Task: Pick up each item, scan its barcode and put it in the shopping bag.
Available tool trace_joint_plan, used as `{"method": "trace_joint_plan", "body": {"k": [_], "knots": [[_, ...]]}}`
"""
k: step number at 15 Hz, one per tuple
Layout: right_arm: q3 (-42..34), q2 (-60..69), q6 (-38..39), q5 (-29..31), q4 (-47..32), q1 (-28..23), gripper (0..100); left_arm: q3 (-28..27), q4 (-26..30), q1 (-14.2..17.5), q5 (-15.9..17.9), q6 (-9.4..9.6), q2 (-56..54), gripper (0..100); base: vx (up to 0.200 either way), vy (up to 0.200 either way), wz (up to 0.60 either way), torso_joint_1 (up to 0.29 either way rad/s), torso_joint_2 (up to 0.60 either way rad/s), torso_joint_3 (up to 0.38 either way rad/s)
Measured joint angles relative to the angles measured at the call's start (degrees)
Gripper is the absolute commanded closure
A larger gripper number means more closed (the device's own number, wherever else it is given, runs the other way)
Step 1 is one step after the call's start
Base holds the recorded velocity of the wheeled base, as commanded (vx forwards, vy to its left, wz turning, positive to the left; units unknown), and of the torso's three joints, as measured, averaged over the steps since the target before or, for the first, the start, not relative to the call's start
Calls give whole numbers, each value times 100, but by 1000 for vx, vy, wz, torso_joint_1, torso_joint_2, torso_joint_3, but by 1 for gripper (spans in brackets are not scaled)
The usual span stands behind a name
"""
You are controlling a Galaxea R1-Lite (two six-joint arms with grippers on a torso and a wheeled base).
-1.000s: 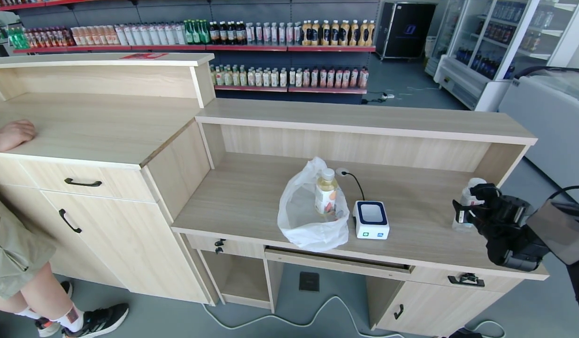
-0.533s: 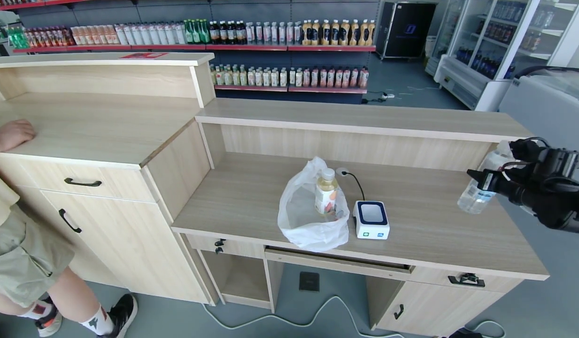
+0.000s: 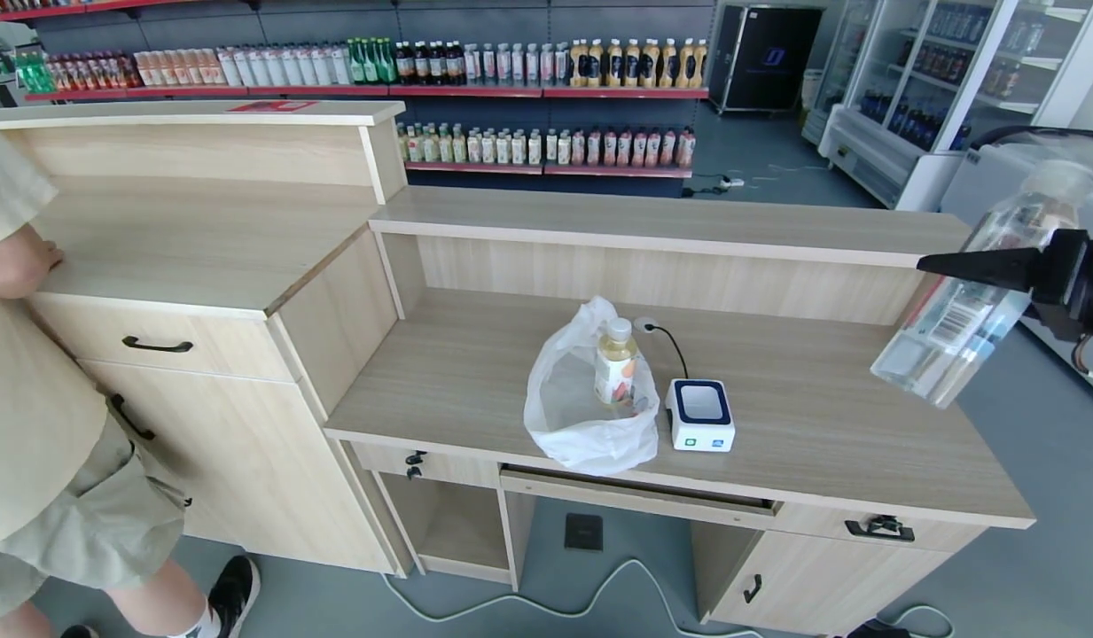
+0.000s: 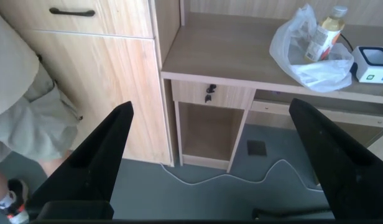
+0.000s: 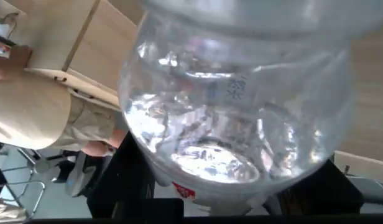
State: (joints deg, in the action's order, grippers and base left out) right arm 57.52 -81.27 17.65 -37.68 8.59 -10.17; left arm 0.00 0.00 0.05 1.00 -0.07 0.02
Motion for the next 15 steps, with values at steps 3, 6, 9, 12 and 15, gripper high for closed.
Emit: {"method": "trace_joint_plan", "body": {"k": [3,6,9,12,15], "knots": [[-22,608,163,-501,-505,577,100,0,0,2,1,0,0,0,0,0,0,0,0,0],[-51,972,176,-560,-827,1083,100,0,0,5,0,0,0,0,0,0,0,0,0,0],[-230,1328,172,-558,-1001,1524,100,0,0,0,1,0,0,0,0,0,0,0,0,0],[-443,1703,163,-560,-1406,1846,100,0,0,0,0,0,0,0,0,0,0,0,0,0],[-490,1961,158,-560,-1576,2009,100,0,0,5,1,0,0,0,0,0,0,0,0,0]]}}
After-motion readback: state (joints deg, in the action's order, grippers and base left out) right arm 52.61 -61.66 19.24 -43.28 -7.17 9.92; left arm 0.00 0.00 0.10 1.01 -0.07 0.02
